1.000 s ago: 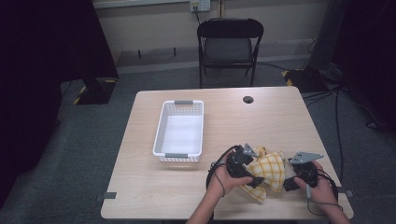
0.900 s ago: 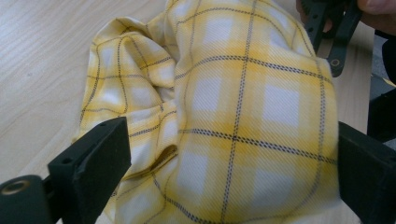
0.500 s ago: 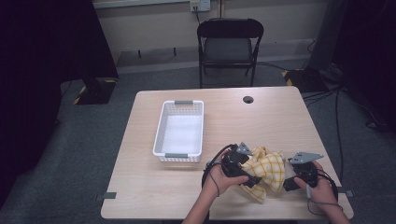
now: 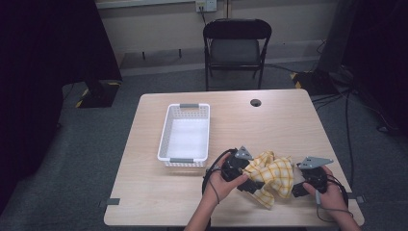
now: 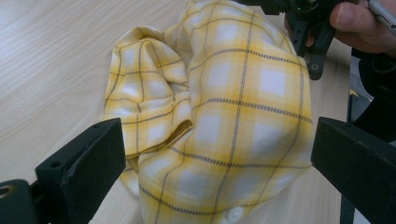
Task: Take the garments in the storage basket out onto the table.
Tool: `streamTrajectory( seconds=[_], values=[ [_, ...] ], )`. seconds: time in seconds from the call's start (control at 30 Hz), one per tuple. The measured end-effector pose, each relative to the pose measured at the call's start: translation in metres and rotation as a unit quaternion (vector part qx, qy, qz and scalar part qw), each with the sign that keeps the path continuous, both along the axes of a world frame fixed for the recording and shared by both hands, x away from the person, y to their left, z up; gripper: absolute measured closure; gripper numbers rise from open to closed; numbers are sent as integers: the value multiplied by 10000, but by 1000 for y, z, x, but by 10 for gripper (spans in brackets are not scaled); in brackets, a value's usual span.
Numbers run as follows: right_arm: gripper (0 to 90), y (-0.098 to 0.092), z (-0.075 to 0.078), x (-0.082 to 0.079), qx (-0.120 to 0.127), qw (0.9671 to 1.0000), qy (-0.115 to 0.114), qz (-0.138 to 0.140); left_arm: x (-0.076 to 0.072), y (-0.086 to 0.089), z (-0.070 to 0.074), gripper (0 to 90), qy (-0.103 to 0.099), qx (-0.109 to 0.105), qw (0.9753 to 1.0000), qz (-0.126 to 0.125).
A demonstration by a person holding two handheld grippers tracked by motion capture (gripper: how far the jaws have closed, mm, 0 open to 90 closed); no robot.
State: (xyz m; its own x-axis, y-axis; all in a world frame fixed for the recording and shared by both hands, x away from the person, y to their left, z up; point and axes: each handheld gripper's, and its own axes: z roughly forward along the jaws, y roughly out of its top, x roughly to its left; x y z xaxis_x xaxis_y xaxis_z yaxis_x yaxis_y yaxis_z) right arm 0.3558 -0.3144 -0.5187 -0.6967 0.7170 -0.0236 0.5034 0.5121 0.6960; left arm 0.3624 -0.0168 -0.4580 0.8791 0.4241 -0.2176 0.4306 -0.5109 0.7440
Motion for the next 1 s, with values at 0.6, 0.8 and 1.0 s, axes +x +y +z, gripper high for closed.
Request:
streamTrajectory(
  seconds=[0.6,0.8,1.0],
  values=[
    [0,0,0,0,1,10000,1,-1,-8,24,-15,27,27,-58,9998,203],
    [0,0,0,0,0,10000,0,-1,-10,28,-15,27,1,-51,9998,197],
    [0,0,0,0,0,10000,0,0,-13,32,-14,27,-10,-52,9998,213]
  ],
)
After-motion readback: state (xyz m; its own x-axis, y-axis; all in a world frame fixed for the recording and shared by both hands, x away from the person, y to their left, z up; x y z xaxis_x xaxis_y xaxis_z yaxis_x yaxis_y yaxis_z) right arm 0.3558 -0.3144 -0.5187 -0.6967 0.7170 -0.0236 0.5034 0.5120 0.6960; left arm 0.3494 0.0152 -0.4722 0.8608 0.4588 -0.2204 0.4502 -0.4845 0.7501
